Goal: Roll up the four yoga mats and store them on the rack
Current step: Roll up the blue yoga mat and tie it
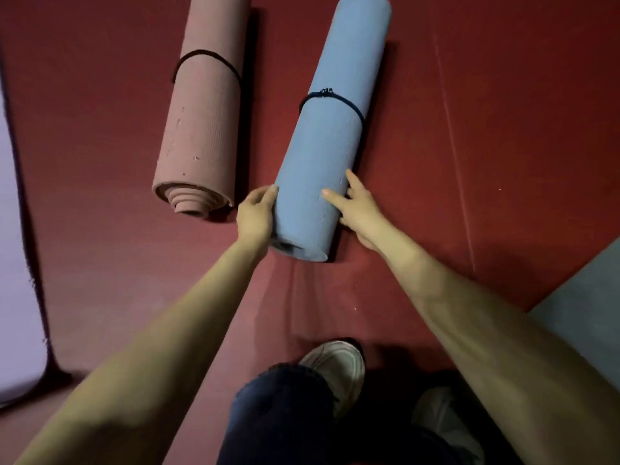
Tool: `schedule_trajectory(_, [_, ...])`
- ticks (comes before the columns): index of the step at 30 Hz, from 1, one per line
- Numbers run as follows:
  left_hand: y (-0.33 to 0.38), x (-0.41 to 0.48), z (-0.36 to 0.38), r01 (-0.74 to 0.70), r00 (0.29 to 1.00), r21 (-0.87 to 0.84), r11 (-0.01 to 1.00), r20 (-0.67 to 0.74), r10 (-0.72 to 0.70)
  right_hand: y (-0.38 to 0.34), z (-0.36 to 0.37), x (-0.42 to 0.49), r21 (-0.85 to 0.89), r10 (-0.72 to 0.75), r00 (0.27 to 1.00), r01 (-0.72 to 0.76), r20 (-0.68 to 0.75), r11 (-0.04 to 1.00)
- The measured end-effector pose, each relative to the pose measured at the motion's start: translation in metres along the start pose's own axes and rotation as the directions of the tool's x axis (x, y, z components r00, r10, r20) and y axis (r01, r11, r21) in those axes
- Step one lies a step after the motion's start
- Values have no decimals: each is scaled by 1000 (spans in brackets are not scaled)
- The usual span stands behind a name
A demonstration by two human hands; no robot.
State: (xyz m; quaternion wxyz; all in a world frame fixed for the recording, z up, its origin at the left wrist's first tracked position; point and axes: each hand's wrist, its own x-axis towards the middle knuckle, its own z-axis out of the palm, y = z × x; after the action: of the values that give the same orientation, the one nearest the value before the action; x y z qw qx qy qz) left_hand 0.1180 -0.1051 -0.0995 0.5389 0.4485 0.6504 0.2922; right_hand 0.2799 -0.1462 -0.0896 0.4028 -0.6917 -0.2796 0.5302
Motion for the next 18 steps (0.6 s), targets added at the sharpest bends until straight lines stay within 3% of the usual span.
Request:
schedule_trajectory(2, [23, 18, 5, -67, 998, 135, 989, -7, 69, -15, 5, 15, -16, -3, 1000, 3, 10, 1000])
schedule_trajectory(4, [27, 19, 2, -125, 991, 244, 962, 85, 107, -19, 12, 13, -18, 35, 998, -34, 51, 999])
schedule_trajectory(6, [11, 9, -6, -124, 984, 228, 966, 154, 90, -12, 17, 3, -20, 67, 994, -65, 83, 998])
schedule_trajectory(9, [-17, -18, -12, -91, 981, 150, 984, 182, 63, 13, 22, -10, -9, 38, 999, -38, 8, 999])
schedule_trajectory(13, [-31, -37, -14, -174, 984, 276, 945, 89, 156, 30, 27, -31, 54, -12, 1000, 14, -23, 998])
schedule_trajectory(18, [-17, -19, -12, -226, 974, 345, 911, 76, 212, 11, 35, -13, 48, -37, 994, 42, -100, 998])
